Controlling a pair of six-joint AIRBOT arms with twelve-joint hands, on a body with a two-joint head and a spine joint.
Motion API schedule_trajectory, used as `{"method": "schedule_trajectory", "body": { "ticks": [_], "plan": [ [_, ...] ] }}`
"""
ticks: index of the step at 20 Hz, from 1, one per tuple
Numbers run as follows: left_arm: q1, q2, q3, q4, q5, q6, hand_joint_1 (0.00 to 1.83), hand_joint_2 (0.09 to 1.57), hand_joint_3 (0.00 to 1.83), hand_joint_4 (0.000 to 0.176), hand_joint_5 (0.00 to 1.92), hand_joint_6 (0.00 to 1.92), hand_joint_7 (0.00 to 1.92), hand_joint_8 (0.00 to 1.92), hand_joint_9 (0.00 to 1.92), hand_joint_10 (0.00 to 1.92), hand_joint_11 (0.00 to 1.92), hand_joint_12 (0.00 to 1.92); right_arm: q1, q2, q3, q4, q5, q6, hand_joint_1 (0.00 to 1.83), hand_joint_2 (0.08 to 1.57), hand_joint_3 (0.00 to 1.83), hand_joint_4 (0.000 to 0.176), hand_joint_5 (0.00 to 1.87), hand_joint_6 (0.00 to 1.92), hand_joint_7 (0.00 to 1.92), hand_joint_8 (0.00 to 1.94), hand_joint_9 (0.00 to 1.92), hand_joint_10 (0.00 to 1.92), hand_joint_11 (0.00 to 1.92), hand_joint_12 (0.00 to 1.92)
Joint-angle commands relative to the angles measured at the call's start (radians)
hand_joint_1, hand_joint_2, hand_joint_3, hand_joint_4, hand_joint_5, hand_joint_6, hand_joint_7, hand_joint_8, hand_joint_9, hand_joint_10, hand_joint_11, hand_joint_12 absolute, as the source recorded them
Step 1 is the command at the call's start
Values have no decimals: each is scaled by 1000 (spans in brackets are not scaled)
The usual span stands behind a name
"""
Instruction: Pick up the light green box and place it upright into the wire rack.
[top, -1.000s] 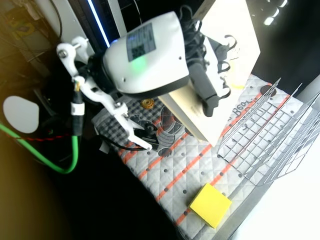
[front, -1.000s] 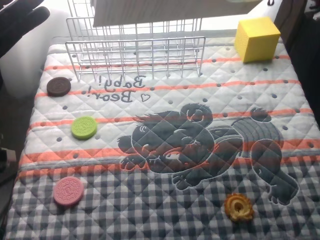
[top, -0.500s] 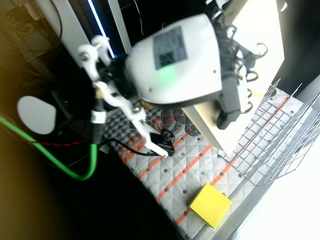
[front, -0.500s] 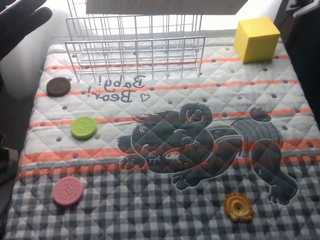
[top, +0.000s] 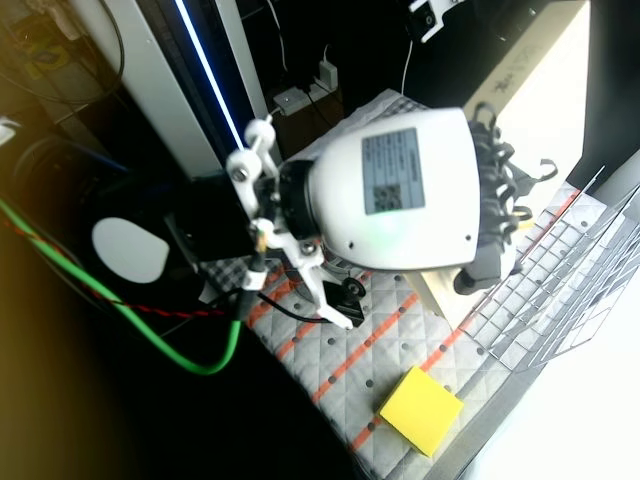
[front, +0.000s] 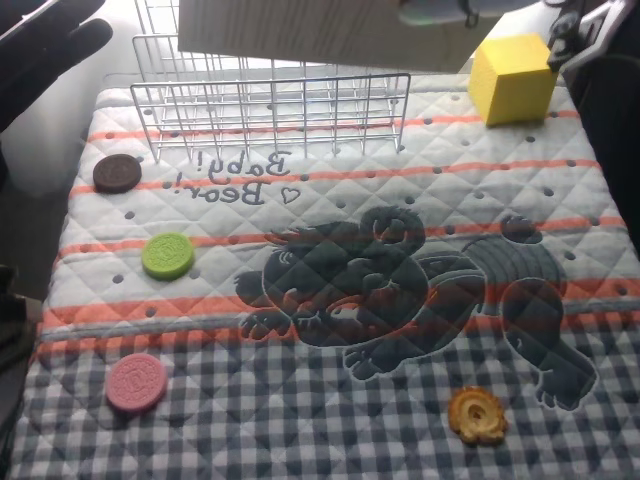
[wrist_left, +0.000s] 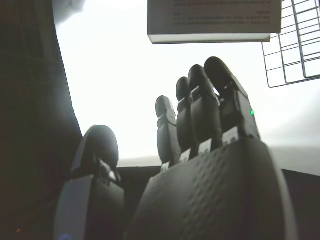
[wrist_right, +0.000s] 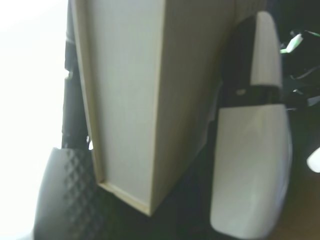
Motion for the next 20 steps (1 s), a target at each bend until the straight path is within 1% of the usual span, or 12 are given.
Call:
{"method": "schedule_trajectory", "body": {
  "ticks": [1,2,5,6,7,9,11,12,14,15,19,20],
  "plan": [
    [-12,-5,7,-5,-123,-7,558,1139,0,150,417,1,405,4,397,5,0,1001,8,6,9,51,104,2,1155,1120,0,0,985,958,1496,6,1634,5,1348,741],
    [-12,-6,7,-5,-123,-7,557,1138,0,147,422,2,413,3,398,4,0,1025,4,3,14,55,100,2,1159,1110,0,0,1009,920,1500,5,1626,2,1325,756],
    [-13,-6,7,-4,-123,-7,558,1141,1,154,419,0,410,1,403,4,0,1025,1,-5,23,62,96,2,1162,1101,0,0,1026,891,1515,6,1633,4,1313,781],
    [-13,-7,8,-4,-123,-7,566,1137,0,160,414,0,406,0,397,1,0,1005,0,-11,28,63,94,2,1159,1109,2,0,1005,926,1497,2,1623,1,1300,722],
    [-14,-8,8,-3,-122,-7,559,1137,1,150,420,1,411,1,398,1,0,1024,0,-18,34,64,90,2,1157,1116,1,0,989,952,1493,0,1625,1,1363,569],
    [-16,-10,10,0,-119,-7,557,1134,0,147,418,0,404,0,399,1,0,1011,-2,-26,42,64,83,2,1159,1111,0,0,1003,930,1493,2,1634,4,1397,536],
    [-17,-10,11,1,-118,-7,561,1134,0,152,421,2,400,1,403,3,0,1005,-3,-33,49,63,77,2,1161,1107,1,0,1007,922,1492,1,1635,3,1421,474],
    [-17,-10,11,1,-119,-7,553,1139,1,139,429,2,402,1,403,2,0,1022,-3,-35,50,63,76,2,1160,1108,2,0,1007,923,1493,1,1635,2,1421,471],
    [-18,-12,12,3,-118,-7,564,1137,0,144,428,1,398,0,401,1,0,1001,-3,-42,57,63,73,2,1165,1099,1,0,1028,888,1516,1,1650,4,1407,562],
    [-19,-14,13,4,-116,-7,563,1137,0,136,433,2,402,2,408,4,0,996,-2,-49,65,63,68,2,1163,1105,1,0,1014,912,1523,2,1660,5,1401,607],
    [-20,-16,14,5,-115,-7,533,1148,2,135,418,1,386,0,385,0,0,984,-2,-51,64,51,65,2,1152,1124,2,0,970,983,1498,0,1637,0,1368,600],
    [-20,-17,15,5,-114,-7,557,1146,0,121,426,4,389,2,385,1,0,982,-1,-51,63,48,65,2,1150,1127,2,0,965,991,1499,1,1632,0,1365,596]
  ]
}}
